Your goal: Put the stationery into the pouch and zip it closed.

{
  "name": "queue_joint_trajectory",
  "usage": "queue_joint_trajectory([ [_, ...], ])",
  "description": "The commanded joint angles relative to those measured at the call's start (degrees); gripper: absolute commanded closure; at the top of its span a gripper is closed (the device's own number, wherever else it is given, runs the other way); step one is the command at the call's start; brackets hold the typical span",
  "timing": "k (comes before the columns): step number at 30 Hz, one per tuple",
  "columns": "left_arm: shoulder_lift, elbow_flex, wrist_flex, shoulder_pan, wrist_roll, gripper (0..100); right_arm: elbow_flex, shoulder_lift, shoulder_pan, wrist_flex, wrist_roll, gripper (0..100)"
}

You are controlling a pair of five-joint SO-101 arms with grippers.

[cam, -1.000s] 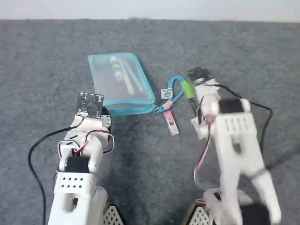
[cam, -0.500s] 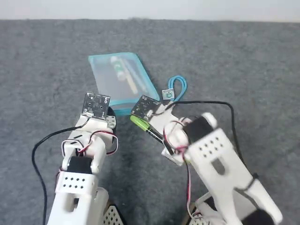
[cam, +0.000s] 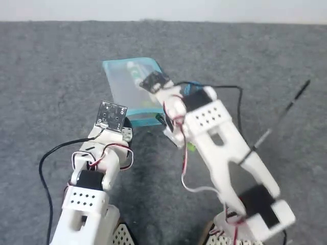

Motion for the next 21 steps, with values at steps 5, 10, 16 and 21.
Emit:
queue_joint_trajectory([
  [5,0.00,-1.80,-2.02,2.99,-0.62,99,-23.82,15.69,-0.31,8.40,-1.14,99.1],
  [10,0.00,-1.71,0.53,9.58,-1.85,99,-41.23,25.80,-3.47,14.20,-2.90,99.0],
  [16,0.00,-1.71,0.62,9.14,-2.02,99,-54.33,29.23,-7.16,16.04,-5.98,94.7],
  [21,0.00,-1.71,0.53,8.97,-2.02,99,-55.91,29.23,-6.99,16.04,-5.54,78.3],
])
